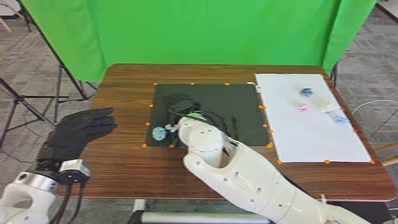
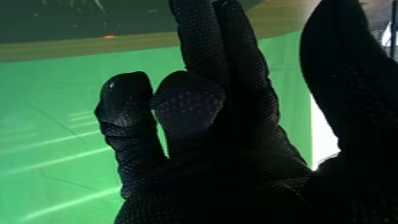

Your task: Arrange flowers

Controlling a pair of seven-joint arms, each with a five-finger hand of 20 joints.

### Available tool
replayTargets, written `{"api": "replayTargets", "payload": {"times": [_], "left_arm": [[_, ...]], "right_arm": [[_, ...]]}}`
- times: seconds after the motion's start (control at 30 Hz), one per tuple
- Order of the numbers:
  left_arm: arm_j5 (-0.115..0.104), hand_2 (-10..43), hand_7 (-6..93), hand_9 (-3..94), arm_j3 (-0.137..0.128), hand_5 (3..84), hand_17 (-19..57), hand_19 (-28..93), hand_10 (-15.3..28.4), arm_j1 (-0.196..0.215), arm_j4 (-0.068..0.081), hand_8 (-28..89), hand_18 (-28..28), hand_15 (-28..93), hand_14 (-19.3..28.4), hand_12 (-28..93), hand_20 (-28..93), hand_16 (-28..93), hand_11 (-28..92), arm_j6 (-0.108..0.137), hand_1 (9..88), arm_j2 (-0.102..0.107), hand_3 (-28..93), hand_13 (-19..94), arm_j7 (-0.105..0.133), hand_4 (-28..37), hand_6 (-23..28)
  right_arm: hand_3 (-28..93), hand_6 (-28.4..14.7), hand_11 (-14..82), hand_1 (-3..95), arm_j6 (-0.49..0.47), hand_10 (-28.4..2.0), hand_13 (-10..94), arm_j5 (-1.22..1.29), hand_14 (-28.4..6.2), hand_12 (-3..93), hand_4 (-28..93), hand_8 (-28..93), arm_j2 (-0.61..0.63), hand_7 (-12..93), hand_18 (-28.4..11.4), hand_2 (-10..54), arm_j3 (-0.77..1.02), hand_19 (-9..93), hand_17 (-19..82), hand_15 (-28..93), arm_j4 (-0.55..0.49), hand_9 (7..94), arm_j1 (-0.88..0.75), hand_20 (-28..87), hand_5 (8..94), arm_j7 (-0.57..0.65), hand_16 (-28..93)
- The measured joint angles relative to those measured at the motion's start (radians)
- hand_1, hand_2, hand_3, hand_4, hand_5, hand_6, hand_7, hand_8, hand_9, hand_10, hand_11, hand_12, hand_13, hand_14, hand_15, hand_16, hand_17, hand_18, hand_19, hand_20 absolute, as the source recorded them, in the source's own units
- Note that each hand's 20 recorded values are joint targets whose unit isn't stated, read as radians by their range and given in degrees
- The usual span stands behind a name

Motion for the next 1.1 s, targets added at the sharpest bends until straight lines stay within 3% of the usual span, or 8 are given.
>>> {"api": "replayTargets", "payload": {"times": [0.2,0.37,0.53,0.67,0.8,0.97,1.1], "left_arm": [[-0.001,3.4,19.6,40.5,0.007,45.7,-8.8,59,22.6,-0.001,0.001,-11,22.7,64,28.4,11,11,-14,37,0.000,27.6,0.009,83,27,0.003,-15.5,13.0],[-0.006,3.5,19.4,40.5,0.001,45.8,-8.8,59,22.7,0.014,-0.002,-11,22.7,64,28.4,11,11,-14,36,0.006,27.7,0.011,83,27,0.016,-15.7,13.1],[-0.024,3.5,19.4,40.5,-0.042,45.8,-8.8,59,22.6,0.097,-0.024,-11,22.7,64,28.4,11,11,-14,36,0.028,27.6,0.011,83,27,0.047,-15.7,13.1],[-0.039,3.5,19.5,40.5,-0.066,45.7,-8.8,59,22.5,0.173,-0.040,-11,22.7,64,28.4,11,10,-14,37,0.050,27.6,0.010,83,27,0.085,-15.6,13.1],[-0.044,3.5,19.5,40.5,-0.078,45.7,-8.8,59,22.6,0.217,-0.050,-11,22.7,64,28.4,11,10,-14,37,0.062,27.5,-0.002,83,27,0.093,-15.6,13.1],[-0.041,3.5,19.5,40.4,-0.061,45.7,-8.8,59,22.5,0.209,-0.049,-11,22.7,64,28.4,11,11,-14,37,0.062,27.6,-0.025,83,27,0.089,-15.7,13.1],[-0.036,3.5,19.5,40.4,-0.050,45.7,-8.8,59,22.5,0.188,-0.049,-10,22.7,64,28.4,11,11,-14,37,0.060,27.6,-0.036,83,27,0.082,-15.8,13.1]], "right_arm": [[83,-5.0,18.1,32.3,-0.007,-15.1,75,-0.013,-5.5,15.8,-28,-11,0.000,14,-21.8,-7.5,-0.001,93,44,81,0.017,70.9,0.006,32,69.5,-0.004,22],[81,-4.8,18.4,19.9,-0.007,-16.4,72,-0.007,-7.2,16.2,-26,-11,0.010,16,-23.0,5.5,-0.004,93,41,81,0.011,68.6,0.014,30,68.1,-0.010,22],[78,-5.5,17.6,11.5,0.006,-20.0,64,0.010,-12.2,16.1,-25,-11,0.051,15,-24.5,12.5,-0.018,92,35,81,-0.058,62.8,0.016,24,64.7,-0.054,19],[77,-4.7,14.1,7.1,0.023,-22.2,44,0.006,-20.6,15.8,-26,-11,0.097,15,-25.3,14.6,-0.027,84,21,74,-0.127,52.7,0.021,21,62.6,-0.135,15],[77,-4.1,11.2,4.6,0.011,-22.9,32,-0.024,-24.0,15.7,-27,-11,0.142,15,-24.4,15.5,-0.013,76,13,63,-0.196,45.5,0.014,20,61.5,-0.244,11],[76,-3.8,10.3,2.8,-0.104,-23.2,26,-0.113,-24.7,15.8,-27,-12,0.152,15,-24.5,16.2,0.046,70,8,53,-0.233,41.0,-0.034,20,61.4,-0.322,9],[76,-3.8,10.1,1.7,-0.121,-23.3,25,-0.115,-24.6,15.5,-27,-12,0.167,16,-24.2,16.3,0.041,70,7,51,-0.231,40.4,-0.060,21,63.4,-0.306,10]]}}
